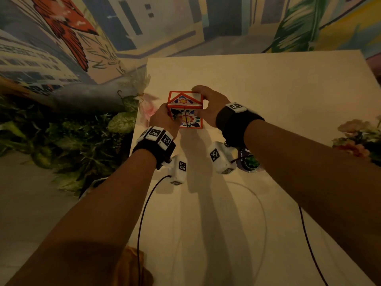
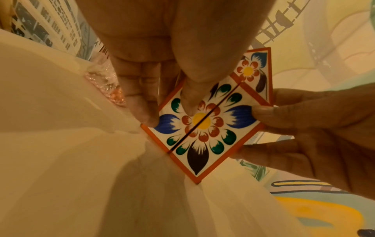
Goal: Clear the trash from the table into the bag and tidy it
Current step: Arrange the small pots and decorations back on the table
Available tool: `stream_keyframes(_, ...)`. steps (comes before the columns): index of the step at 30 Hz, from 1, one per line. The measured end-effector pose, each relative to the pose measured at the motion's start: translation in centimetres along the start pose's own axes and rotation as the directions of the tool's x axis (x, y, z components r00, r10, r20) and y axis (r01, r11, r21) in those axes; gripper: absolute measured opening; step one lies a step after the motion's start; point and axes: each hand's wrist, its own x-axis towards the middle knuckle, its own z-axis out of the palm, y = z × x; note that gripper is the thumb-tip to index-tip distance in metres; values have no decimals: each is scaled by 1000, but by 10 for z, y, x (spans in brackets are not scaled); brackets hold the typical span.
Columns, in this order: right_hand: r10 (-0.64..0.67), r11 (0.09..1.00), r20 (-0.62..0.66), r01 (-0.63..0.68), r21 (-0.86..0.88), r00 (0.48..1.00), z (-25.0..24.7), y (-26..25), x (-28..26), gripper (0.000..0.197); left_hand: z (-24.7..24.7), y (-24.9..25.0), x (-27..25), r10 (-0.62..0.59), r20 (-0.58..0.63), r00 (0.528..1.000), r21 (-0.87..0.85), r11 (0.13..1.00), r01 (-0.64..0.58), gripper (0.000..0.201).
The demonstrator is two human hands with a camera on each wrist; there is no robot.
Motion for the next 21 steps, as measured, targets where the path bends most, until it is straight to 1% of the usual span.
stream_keyframes(6,-5,999,3,5,32,1000,-9,15,-15,60,3,1,-21,44,13,999,-6,999,-44,39)
stream_keyframes(12,-61,998,23,60,31,998,-28,41,-51,62,14,9,-60,123,41,992,-28,992,-122,40)
stream_keyframes(13,-69,997,20,68,34,997,-30,45,-57,62,16,11,-66,132,46,990,-33,991,-131,43)
stream_keyframes(17,-94,995,11,94,20,995,-33,60,-81,62,23,17,-90,162,65,985,-67,985,-158,65)
stream_keyframes(21,-91,996,21,90,21,996,-30,71,-97,62,29,19,-108,152,100,983,-77,987,-144,69)
